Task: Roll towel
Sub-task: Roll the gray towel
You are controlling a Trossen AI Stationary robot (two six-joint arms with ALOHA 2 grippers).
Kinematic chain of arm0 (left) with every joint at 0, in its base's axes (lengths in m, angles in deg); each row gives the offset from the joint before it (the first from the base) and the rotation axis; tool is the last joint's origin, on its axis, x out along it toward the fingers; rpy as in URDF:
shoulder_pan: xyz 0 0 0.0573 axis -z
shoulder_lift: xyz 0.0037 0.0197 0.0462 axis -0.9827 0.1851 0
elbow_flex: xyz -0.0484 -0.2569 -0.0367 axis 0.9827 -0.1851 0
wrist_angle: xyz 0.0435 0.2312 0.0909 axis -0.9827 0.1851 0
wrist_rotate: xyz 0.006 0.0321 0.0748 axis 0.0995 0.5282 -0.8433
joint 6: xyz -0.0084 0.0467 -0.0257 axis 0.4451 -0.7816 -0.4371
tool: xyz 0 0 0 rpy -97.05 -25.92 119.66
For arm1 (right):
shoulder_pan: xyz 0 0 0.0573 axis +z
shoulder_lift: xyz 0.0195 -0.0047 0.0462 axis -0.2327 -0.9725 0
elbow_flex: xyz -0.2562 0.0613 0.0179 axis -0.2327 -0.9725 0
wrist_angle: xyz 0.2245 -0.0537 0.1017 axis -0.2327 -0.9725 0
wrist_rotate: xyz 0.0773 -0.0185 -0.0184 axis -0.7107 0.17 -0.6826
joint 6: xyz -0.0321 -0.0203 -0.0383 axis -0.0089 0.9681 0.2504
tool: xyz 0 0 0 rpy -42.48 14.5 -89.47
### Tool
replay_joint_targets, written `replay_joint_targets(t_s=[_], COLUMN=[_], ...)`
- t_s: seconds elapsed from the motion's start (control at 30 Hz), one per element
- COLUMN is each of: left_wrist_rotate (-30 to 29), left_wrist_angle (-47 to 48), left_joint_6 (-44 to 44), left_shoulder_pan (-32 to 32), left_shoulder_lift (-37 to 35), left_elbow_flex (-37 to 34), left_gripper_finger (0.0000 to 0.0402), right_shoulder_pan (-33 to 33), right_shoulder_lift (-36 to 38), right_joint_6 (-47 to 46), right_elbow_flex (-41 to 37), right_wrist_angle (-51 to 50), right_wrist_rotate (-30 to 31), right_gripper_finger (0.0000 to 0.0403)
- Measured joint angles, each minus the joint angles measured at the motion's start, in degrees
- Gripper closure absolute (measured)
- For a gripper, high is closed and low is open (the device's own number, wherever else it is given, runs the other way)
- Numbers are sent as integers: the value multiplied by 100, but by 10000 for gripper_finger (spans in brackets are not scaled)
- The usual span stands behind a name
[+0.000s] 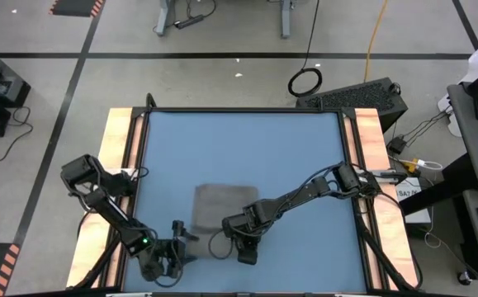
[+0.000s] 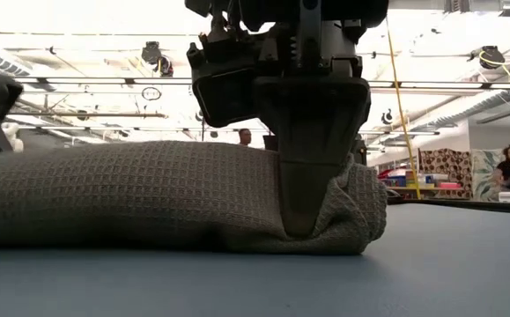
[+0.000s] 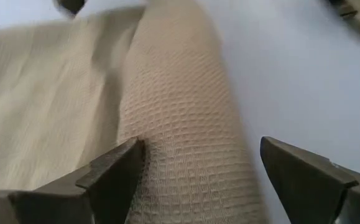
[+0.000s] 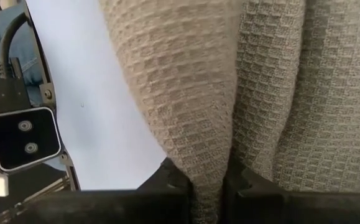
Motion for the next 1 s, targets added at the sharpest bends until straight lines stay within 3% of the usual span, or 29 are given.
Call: replay_joint_targets(t_s=[0.17, 0.37, 0.53, 0.77, 0.87, 1.0], left_wrist_rotate=[102, 405, 1102, 2728, 3451, 3978], left_wrist_angle=[546, 546, 558, 523, 562, 524], left_joint_6=[806, 955, 1198, 1147, 1147, 1072], left_shoulder_pan=[-179, -455, -784, -1253, -1486, -1867], left_shoulder_lift=[150, 156, 87, -457, -706, -849], left_elbow_flex=[0, -26, -28, -41, -54, -56], left_gripper_finger=[95, 169, 234, 306, 321, 326], right_shoulder_pan=[24, 151, 427, 1232, 1673, 2193], right_shoulder_lift=[0, 14, 304, 1109, 1167, 1007], right_joint_6=[-234, -244, -81, -70, 5, 226], right_elbow_flex=[2, 7, 1, 2, 2, 2], right_wrist_angle=[51, 131, -159, -812, -727, -486], right_wrist_rotate=[24, 183, 635, 2593, 3745, 5024], right_gripper_finger=[364, 306, 256, 207, 186, 152])
